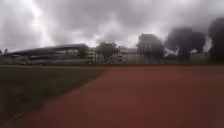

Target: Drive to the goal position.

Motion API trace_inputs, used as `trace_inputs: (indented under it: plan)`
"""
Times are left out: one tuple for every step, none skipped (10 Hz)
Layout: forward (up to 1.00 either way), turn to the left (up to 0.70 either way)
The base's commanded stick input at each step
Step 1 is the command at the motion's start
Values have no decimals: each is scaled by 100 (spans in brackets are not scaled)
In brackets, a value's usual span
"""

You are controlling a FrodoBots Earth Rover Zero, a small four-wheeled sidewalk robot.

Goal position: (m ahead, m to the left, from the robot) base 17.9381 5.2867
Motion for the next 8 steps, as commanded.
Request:
trace_inputs:
  plan:
    - [70, 0]
    - [70, 0]
    - [70, 0]
    - [70, 0]
    - [70, 0]
    - [70, 0]
    - [70, 0]
    - [70, 0]
